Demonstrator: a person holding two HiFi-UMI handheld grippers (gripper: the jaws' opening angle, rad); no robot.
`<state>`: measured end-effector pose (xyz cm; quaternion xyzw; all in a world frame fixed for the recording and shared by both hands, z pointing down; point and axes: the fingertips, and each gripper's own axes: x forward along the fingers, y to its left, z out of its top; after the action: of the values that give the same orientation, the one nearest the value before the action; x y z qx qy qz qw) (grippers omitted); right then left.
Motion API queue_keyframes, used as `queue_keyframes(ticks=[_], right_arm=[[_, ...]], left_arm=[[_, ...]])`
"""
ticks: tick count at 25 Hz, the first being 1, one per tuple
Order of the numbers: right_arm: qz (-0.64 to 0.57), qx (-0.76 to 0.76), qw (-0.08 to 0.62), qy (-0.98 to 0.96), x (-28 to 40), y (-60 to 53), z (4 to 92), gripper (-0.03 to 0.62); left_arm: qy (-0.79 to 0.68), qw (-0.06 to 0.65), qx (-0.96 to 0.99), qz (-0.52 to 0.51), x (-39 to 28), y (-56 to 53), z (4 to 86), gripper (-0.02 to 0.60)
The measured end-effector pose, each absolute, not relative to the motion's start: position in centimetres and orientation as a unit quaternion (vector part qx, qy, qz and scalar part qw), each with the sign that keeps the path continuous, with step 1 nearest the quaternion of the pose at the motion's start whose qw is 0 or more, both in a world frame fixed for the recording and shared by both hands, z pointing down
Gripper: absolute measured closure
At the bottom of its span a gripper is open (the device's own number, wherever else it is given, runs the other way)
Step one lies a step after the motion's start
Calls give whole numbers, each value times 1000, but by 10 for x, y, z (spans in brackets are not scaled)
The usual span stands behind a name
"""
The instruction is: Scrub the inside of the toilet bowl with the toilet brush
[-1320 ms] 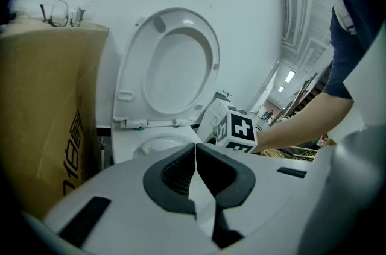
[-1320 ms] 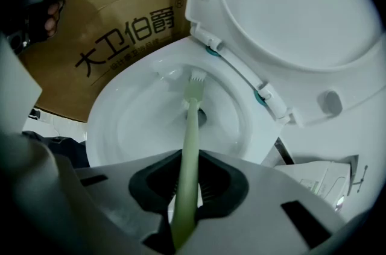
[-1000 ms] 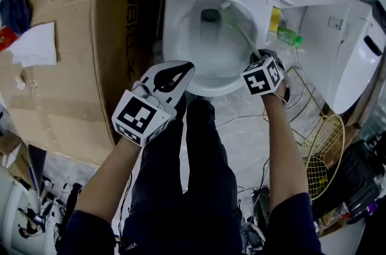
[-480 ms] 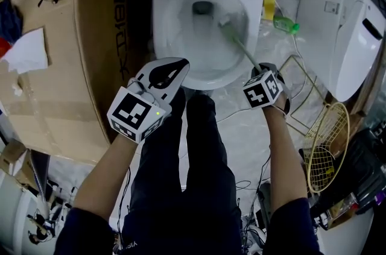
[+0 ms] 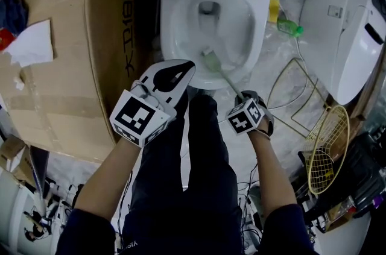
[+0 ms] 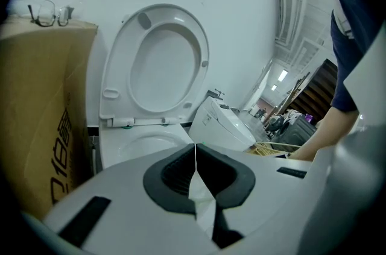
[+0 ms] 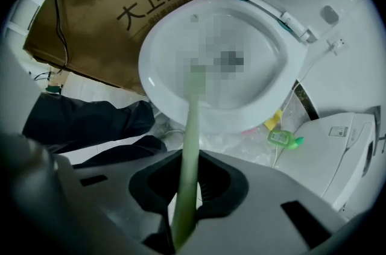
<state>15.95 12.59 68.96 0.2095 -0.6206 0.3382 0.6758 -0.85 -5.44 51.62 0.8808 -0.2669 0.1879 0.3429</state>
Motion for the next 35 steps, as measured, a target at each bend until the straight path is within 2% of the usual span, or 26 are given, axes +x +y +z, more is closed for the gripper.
queue_keyframes(ticks=[7, 12, 28, 35], right_arm=[[323, 206, 636, -670, 82, 88, 692, 539], [299, 230, 625, -684, 65, 34, 692, 539], [234, 274, 630, -688, 89, -62, 693, 540], [237, 301, 636, -670, 126, -80, 693, 540]], left_arm=[[-286, 347, 876, 177, -25, -57, 512, 549], [-299, 347, 874, 163, -36, -65, 506, 549], [-299, 355, 870, 166, -41, -76, 513, 549], [-291, 358, 870, 174, -32, -80, 518, 550]])
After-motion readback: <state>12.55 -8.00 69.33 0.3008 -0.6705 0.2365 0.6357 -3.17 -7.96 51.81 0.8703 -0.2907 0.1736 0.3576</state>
